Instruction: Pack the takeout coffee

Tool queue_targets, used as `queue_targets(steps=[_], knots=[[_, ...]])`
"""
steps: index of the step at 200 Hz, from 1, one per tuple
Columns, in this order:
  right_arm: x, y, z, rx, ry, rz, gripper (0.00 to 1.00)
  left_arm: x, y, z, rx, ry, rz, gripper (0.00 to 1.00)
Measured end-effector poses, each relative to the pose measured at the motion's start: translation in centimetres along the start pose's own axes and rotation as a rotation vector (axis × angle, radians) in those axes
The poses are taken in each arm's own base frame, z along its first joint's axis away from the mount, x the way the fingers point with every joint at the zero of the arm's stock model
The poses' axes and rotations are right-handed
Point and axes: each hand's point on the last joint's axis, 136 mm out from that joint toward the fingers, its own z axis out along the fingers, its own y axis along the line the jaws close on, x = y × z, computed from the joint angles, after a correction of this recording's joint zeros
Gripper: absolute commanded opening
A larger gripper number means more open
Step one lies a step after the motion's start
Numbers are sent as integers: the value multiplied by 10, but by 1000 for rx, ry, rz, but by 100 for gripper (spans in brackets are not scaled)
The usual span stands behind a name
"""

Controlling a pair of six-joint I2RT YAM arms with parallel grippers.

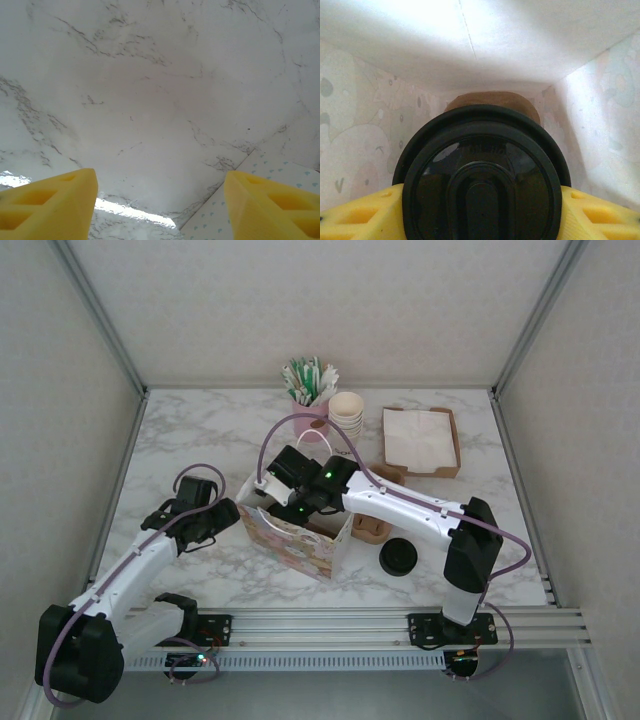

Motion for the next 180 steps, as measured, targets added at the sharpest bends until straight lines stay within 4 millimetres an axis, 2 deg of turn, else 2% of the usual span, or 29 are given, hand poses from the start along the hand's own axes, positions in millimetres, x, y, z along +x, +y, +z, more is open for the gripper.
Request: queue_targets(steps=[79,180], knots=[[6,-6,-9,40,18,5,49,0,0,0,0,0,-1,67],[4,-7,6,42,-28,0,48,1,1,1,-2,2,-4,67]])
